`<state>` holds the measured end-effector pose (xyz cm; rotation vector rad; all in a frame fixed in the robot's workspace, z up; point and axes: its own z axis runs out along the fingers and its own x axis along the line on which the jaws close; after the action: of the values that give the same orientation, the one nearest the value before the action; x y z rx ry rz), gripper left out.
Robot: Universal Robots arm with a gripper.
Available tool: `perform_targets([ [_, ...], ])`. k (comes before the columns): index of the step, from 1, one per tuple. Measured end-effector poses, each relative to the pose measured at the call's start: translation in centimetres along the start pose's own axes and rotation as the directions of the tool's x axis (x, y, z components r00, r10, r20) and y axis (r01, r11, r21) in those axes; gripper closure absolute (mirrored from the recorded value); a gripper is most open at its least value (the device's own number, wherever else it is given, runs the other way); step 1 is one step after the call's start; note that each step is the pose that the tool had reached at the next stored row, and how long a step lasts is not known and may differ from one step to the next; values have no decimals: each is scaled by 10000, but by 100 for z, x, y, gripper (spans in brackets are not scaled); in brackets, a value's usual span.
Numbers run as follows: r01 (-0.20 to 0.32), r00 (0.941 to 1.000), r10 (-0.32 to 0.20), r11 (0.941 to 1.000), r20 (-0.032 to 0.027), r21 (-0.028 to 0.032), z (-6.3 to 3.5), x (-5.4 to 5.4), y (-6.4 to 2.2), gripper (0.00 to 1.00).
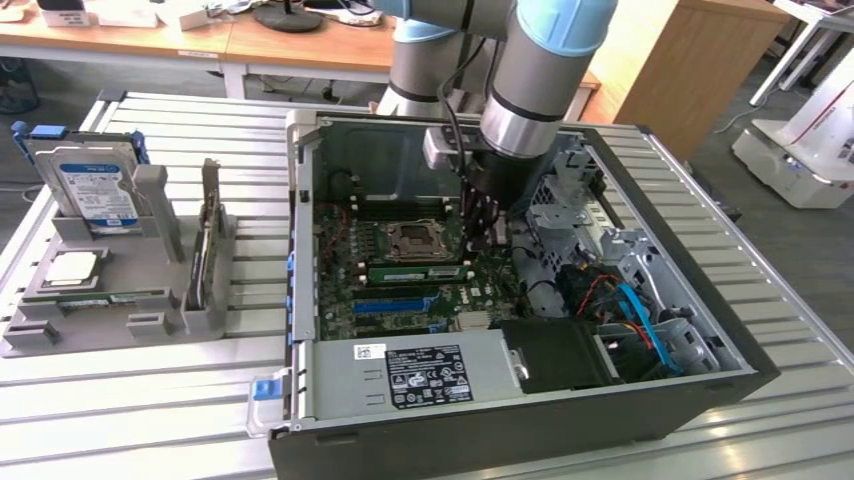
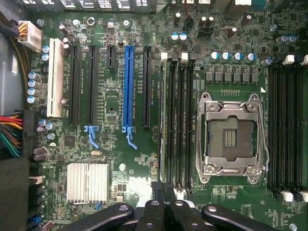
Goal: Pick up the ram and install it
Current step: 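Press down the ram until it locks into place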
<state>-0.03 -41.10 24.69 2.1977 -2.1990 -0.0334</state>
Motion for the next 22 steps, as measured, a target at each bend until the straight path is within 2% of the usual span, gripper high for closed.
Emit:
perform_targets([
  [14,0,10000,0,10000,0,0,66,0,-2,89],
  [22,-1,10000,1,10000,-1,0,69,0,-25,89],
])
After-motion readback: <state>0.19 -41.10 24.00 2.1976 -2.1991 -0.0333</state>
